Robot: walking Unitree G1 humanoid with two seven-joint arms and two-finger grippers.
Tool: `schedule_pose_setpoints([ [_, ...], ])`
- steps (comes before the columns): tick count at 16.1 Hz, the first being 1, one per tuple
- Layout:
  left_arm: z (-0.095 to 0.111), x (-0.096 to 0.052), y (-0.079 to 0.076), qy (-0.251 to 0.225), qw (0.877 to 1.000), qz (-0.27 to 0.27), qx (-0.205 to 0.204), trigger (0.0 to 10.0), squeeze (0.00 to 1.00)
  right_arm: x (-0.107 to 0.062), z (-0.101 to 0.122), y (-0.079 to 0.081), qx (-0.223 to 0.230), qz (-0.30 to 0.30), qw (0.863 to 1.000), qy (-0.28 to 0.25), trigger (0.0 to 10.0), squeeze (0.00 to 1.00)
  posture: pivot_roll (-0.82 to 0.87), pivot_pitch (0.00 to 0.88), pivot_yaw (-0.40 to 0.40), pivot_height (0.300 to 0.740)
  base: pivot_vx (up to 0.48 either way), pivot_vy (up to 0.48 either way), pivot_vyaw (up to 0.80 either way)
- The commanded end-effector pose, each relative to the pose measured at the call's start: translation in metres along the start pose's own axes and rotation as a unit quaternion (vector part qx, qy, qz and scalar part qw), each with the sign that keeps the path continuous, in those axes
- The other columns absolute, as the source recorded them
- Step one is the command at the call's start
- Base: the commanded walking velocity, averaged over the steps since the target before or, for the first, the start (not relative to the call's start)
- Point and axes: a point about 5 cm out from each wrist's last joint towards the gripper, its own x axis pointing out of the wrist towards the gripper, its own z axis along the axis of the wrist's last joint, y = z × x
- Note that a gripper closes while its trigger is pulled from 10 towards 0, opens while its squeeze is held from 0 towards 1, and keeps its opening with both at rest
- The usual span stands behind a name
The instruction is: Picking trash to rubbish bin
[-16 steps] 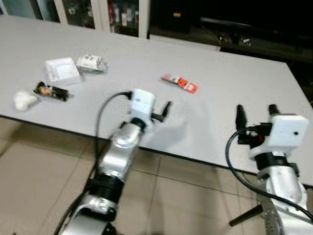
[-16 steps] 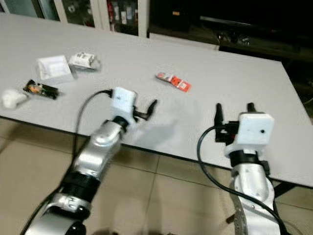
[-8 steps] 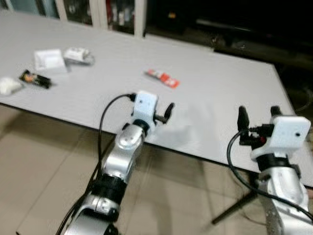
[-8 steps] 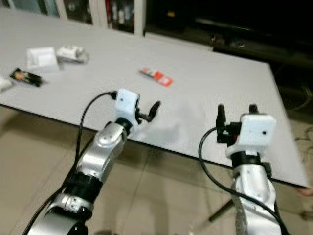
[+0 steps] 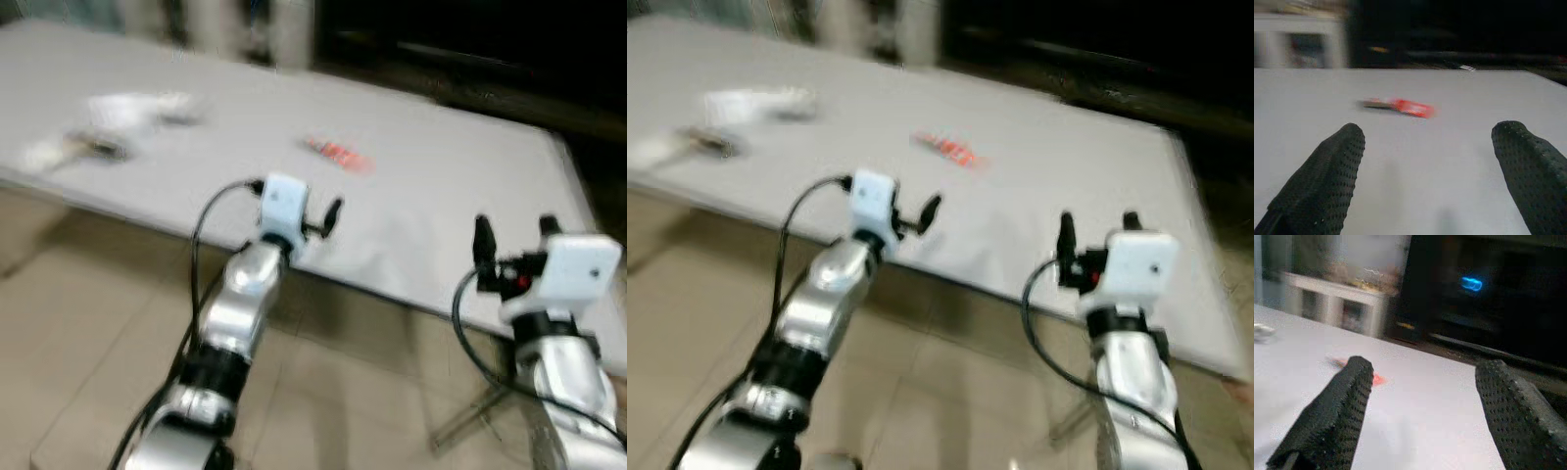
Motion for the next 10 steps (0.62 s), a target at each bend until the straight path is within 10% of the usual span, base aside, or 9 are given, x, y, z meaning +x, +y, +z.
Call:
schedule_pose_setpoints([
  [1, -0.0007, 0.0004, 0.0013, 0.006, 1.000, 0.003, -0.002, 10.0, 0.00, -0.0032, -0.0024, -0.0034, -0.002, -0.008, 1.000, 0.010, 10.0, 0.00, 0.14, 0.072, -0.102, 0.740, 0.472, 0.000, 0.00],
  [10, -0.0008, 0.0011, -0.0004, 0.009, 1.000, -0.004, -0.006, 10.0, 0.00, -0.0018, -0.0007, -0.0014, -0.004, -0.005, 1.000, 0.005, 10.0, 0.00, 0.13, 0.070, -0.094, 0.740, 0.457, 0.000, 0.00],
])
